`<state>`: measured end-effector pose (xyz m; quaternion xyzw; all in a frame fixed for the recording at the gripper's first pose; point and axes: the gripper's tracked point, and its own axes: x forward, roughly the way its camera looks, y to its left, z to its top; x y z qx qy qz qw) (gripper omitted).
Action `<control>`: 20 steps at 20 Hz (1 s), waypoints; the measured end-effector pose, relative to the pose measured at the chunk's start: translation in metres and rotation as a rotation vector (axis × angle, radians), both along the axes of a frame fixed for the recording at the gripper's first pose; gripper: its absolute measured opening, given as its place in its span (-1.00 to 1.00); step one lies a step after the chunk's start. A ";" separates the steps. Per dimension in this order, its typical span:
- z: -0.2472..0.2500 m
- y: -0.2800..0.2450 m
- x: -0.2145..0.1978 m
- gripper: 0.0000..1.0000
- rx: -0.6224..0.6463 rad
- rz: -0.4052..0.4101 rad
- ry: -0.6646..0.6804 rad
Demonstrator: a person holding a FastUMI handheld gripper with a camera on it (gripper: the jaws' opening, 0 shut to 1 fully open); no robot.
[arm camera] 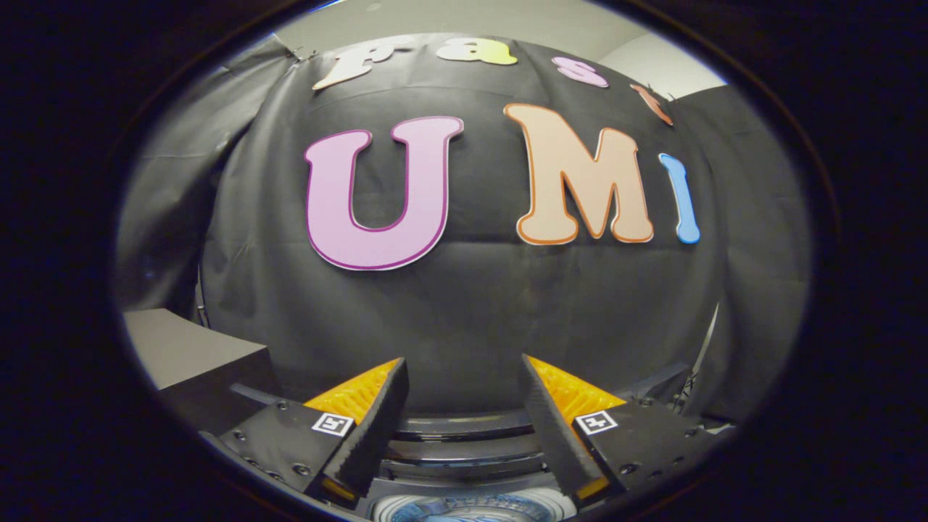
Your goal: Put the clothes into the washing machine and then close the washing machine lid.
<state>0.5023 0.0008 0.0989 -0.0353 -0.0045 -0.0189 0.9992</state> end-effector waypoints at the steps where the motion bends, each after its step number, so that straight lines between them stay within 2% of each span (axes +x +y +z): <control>1: 0.000 0.000 0.000 0.91 0.000 0.000 -0.004; 20: 0.004 -0.001 -0.003 0.90 0.010 -0.030 -0.063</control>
